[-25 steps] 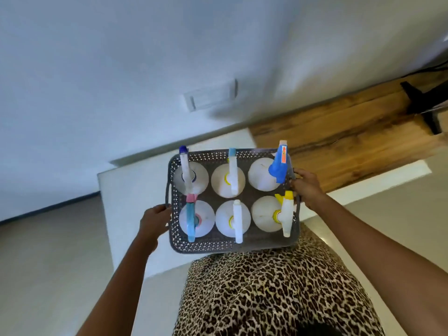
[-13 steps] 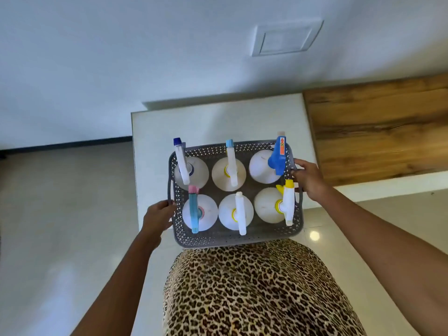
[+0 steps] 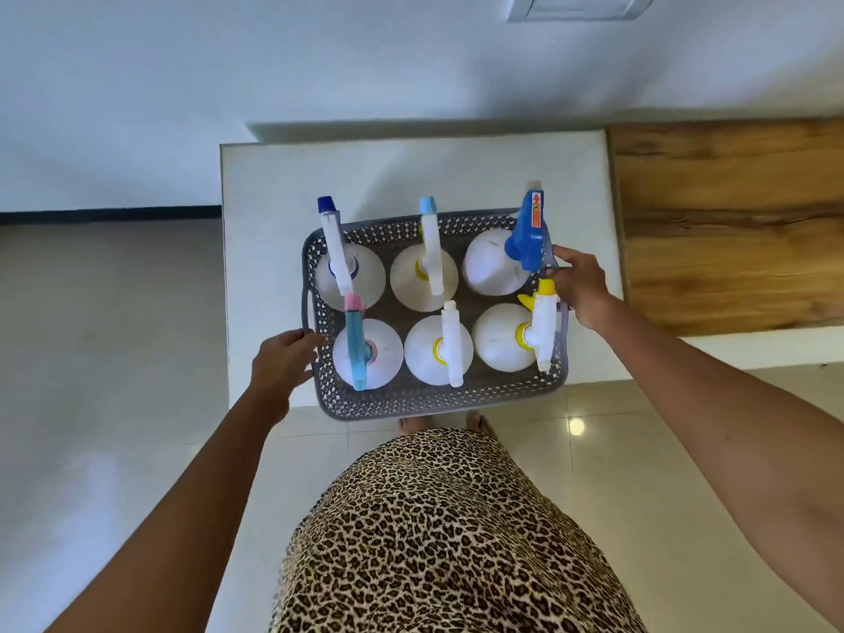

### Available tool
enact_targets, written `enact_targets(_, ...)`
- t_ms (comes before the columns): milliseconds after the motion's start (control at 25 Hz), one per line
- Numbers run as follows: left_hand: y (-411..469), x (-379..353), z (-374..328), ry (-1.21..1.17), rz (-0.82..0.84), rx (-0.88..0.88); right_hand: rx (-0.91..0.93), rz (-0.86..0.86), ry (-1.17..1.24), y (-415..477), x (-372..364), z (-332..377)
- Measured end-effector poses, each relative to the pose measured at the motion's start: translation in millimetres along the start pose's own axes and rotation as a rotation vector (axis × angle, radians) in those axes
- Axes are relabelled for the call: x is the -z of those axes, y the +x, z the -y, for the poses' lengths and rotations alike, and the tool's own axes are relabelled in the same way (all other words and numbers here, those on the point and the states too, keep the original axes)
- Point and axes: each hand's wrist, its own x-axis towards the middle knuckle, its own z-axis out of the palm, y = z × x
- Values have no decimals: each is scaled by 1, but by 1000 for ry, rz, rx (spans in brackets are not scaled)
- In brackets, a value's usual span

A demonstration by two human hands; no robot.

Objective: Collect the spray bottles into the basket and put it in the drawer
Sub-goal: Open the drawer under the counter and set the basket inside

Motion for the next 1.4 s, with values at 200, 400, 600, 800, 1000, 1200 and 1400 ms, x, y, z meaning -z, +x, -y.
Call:
enact_targets(200, 10, 3, -9, 0, -19, 1, 10, -2, 11, 9, -5, 0)
enact_targets(400, 16, 6, -12, 19, -2, -16, 23, -41, -35, 11, -9, -3)
enact_targets(600, 19, 11, -7, -27, 70, -11, 65, -34, 18, 8, -10, -8)
enact_targets(800, 2, 6, 10, -107, 33, -54, 68, -44, 43, -8, -4, -18)
enact_targets(1000, -38, -4, 57, -93, -94, -131, 92, -124, 28, -49, 2, -56)
enact_targets(1200, -92, -35, 135, -429, -52, 35, -18, -29, 294, -100, -8, -132)
enact_targets(1400, -109, -63, 195, -724, 102, 211, -278, 173, 605, -138, -41, -200)
